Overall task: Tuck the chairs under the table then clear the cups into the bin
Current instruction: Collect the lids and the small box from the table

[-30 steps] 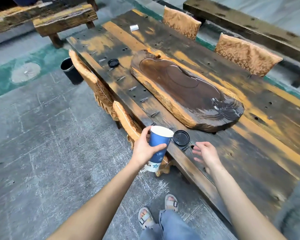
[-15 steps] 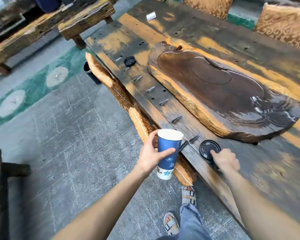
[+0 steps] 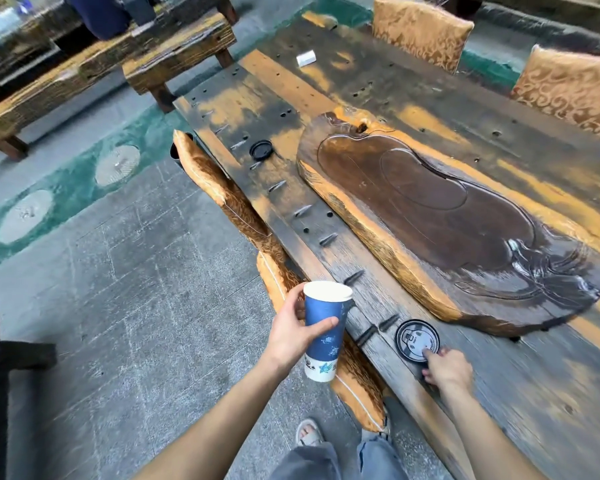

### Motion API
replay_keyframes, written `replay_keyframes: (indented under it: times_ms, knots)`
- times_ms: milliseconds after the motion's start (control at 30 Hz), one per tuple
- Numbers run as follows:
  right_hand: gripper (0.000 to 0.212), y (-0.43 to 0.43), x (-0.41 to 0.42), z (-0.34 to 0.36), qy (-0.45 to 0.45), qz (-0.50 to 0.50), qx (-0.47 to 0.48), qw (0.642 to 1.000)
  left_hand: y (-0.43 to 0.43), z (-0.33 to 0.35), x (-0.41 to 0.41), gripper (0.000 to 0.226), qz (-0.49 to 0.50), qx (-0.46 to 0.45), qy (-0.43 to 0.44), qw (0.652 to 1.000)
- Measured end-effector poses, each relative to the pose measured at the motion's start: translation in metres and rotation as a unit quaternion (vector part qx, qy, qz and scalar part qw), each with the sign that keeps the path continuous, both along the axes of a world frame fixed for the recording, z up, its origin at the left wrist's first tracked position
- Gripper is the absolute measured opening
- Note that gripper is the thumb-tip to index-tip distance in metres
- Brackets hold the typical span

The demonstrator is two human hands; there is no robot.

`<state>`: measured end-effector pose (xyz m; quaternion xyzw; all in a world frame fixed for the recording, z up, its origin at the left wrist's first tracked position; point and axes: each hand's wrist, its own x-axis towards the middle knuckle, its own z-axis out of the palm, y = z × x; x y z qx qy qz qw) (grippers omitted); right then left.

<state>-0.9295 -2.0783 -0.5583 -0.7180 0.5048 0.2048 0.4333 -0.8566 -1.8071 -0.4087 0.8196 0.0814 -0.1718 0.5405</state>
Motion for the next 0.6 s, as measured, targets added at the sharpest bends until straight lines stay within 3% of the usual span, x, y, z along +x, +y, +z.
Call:
replay_keyframes:
  times_ms: [133, 333, 500, 600]
  knots:
    - [0.015, 0.007, 0.004, 0.003, -0.017, -0.041, 0.014, 0.999, 0.01, 0.005, 0.018, 0.077, 0.007, -0.022, -0.005, 1.0]
    - [0.026, 0.024, 0.013, 0.011, -0.067, -0.081, 0.02, 0.994, 0.03, 0.003, 0.041, 0.078, 0.012, -0.049, -0.003, 0.999]
    - [0.032, 0.052, 0.031, 0.018, -0.14, -0.23, 0.112, 0.957, 0.058, -0.01, 0.067, 0.084, -0.007, -0.072, 0.009, 0.997]
    - [0.04, 0.08, 0.045, 0.023, -0.143, -0.261, 0.135, 0.945, 0.082, -0.014, 0.087, 0.083, -0.036, -0.079, 0.015, 0.996]
